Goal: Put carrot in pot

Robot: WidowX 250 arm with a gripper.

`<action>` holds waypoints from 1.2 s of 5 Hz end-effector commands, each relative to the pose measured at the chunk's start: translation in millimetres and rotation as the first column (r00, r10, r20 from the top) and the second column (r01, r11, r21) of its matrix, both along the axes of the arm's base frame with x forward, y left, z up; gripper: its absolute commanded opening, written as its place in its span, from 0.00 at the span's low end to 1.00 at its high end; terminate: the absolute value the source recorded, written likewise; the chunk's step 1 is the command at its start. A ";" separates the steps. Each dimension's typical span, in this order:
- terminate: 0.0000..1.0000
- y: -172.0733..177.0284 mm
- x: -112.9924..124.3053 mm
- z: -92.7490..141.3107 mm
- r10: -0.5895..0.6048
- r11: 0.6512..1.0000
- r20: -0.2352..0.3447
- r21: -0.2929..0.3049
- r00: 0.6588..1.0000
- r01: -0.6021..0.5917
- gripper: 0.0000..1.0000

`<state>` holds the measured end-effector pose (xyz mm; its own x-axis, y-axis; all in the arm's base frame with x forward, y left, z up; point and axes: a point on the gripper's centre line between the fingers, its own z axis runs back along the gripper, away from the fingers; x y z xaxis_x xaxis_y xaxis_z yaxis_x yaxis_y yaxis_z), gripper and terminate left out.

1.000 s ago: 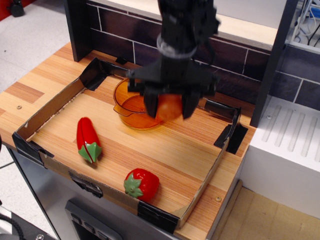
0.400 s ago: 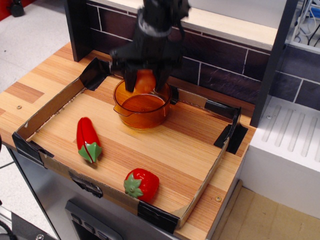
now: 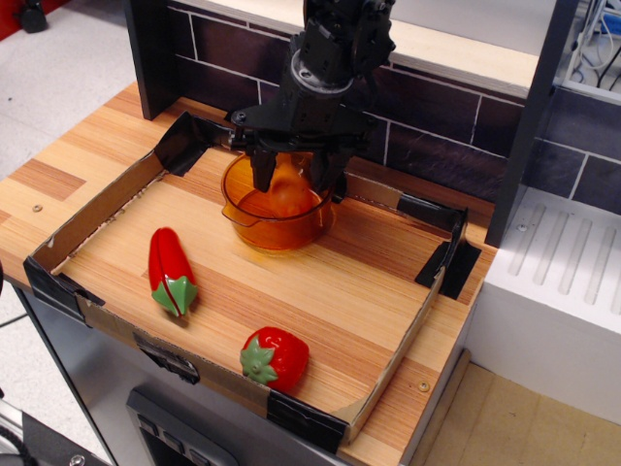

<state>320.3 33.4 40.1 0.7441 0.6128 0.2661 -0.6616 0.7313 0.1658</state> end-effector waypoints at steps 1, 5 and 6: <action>0.00 -0.9 -0.8 48.8 0.021 0.999 0.143 0.025 0.990 -0.025 1.00; 0.00 -16.2 -9.1 107.7 0.027 0.995 0.142 -0.096 0.989 -0.013 1.00; 1.00 -16.2 -9.1 107.7 0.027 0.995 0.142 -0.096 0.989 -0.013 1.00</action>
